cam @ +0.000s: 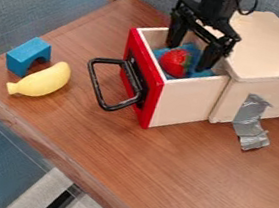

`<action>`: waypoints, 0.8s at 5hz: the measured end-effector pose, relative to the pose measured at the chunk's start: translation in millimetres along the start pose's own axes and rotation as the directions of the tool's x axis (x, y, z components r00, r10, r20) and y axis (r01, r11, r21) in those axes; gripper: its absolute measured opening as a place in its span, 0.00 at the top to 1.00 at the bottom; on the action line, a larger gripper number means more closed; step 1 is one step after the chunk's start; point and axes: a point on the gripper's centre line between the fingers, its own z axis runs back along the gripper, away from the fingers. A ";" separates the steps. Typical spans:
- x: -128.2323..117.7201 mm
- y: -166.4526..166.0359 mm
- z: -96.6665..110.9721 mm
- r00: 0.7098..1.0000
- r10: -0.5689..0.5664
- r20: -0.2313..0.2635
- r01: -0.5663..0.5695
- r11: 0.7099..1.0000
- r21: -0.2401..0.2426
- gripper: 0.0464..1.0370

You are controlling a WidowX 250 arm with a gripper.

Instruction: Touch the strawberry in the drawer

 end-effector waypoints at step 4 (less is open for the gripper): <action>-6.4 14.1 -1.3 1.000 -0.008 -0.015 0.008 1.000 0.009 0.04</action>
